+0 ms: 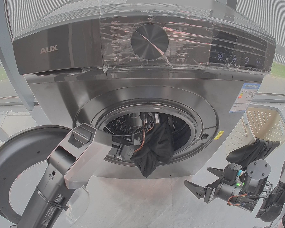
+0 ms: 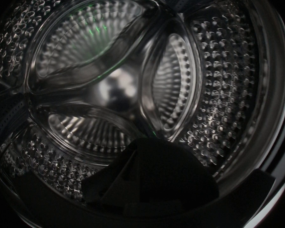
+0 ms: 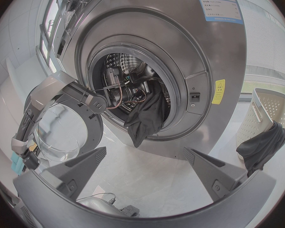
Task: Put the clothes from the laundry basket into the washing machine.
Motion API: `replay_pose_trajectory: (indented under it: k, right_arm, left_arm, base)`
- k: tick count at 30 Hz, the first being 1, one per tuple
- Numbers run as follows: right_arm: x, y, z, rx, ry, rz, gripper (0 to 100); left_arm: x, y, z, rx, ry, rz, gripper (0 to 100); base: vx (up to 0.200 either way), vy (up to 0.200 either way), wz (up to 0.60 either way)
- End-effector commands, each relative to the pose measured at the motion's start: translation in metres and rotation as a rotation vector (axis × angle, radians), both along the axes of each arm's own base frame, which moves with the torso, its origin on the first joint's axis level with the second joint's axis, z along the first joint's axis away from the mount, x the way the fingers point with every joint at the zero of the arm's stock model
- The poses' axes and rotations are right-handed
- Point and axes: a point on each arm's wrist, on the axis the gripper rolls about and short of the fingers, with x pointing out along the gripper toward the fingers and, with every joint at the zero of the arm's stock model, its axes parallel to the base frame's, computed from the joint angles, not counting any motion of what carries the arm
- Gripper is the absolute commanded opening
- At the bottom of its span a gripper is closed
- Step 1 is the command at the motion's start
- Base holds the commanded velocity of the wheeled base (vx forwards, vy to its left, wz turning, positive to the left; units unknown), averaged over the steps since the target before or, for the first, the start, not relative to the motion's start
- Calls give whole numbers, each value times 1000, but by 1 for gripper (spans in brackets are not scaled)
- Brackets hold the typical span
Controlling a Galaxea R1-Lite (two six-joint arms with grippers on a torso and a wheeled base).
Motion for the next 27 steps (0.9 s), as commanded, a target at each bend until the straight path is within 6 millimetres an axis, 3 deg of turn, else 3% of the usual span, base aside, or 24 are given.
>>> replay_pose_trajectory:
  k: [1,7,8,11,15,20,23,27]
  right_arm:
    - [0,0,0,-2,1,2,100]
    - [-1,0,-1,-6,4,4,100]
    - [-1,0,-1,-5,3,4,100]
    - [-1,0,-1,-5,3,4,100]
    - [-2,0,-1,-5,3,5,100]
    - [-2,0,0,-4,0,6,100]
    - [-2,0,0,-4,0,6,100]
    - [-2,0,1,-1,-6,6,100]
  left_arm:
    - [18,10,-17,6,10,79,0]
    - [21,16,-10,-7,2,95,0]
    - [21,15,-9,-10,2,94,100]
    - [17,12,-12,-7,15,84,100]
    - [11,9,-1,-23,18,75,100]
    - [-31,8,15,66,170,6,100]
    - [-47,11,23,88,206,-50,100]
    - [-68,10,19,136,266,-106,100]
  base:
    - [0,0,0]
    - [0,0,0]
    - [0,0,0]
    - [0,0,0]
    - [0,0,0]
    - [0,0,0]
    - [0,0,0]
    - [0,0,0]
